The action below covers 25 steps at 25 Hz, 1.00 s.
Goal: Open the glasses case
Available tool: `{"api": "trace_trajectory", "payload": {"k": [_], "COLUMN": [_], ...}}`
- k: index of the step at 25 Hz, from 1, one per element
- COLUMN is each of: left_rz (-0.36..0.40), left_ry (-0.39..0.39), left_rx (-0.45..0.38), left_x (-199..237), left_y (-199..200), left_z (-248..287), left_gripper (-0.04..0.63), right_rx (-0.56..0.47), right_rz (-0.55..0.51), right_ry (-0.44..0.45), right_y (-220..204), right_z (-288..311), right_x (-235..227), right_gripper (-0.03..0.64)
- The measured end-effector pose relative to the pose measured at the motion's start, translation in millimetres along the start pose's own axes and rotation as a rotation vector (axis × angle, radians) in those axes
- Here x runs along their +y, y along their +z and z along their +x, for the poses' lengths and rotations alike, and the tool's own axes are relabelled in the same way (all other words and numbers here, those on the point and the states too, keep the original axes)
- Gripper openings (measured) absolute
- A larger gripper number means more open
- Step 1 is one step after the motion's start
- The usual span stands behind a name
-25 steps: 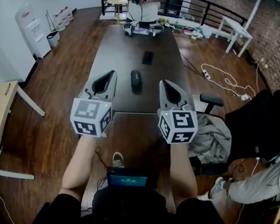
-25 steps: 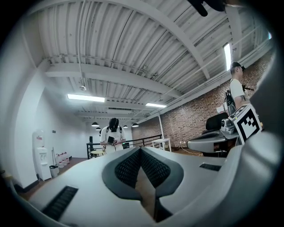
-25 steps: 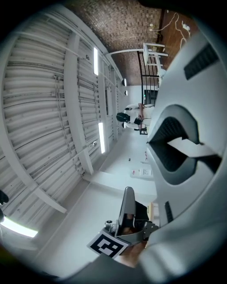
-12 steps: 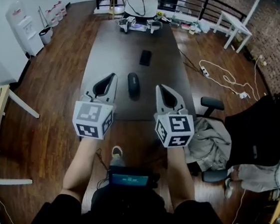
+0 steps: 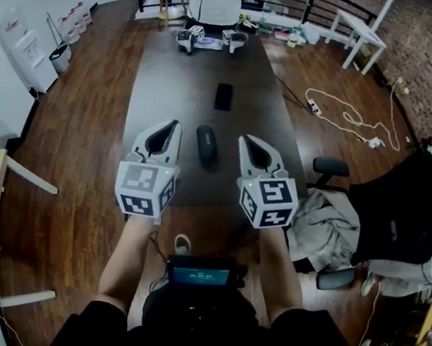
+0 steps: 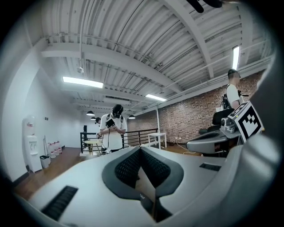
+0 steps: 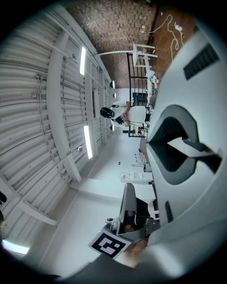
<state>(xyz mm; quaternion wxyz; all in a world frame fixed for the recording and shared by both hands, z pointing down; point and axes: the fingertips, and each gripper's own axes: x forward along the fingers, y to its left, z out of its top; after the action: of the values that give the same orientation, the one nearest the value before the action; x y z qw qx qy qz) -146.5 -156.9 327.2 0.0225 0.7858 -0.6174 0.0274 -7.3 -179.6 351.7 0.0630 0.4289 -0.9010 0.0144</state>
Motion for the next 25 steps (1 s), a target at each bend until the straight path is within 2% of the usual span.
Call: {"api": "trace_trajectory", "payload": {"k": [9, 18, 25], "left_rz": [-0.038, -0.046, -0.033], "left_ry": [-0.014, -0.025, -0.042], "left_rx": [-0.008, -0.008, 0.027], "left_x": [27, 33, 31], "left_y": [-1, -11, -28], "left_z": [7, 16, 28], "left_gripper": [0.0, 0.0, 0.0], "right_rx": [0.024, 0.02, 0.042], "right_rz": [-0.047, -0.073, -0.049], "right_ry": [-0.011, -0.021, -0.036], "right_y": [10, 13, -7], "right_z": [21, 27, 32], "right_x": [9, 12, 2], "right_gripper": [0.014, 0.014, 0.014]}}
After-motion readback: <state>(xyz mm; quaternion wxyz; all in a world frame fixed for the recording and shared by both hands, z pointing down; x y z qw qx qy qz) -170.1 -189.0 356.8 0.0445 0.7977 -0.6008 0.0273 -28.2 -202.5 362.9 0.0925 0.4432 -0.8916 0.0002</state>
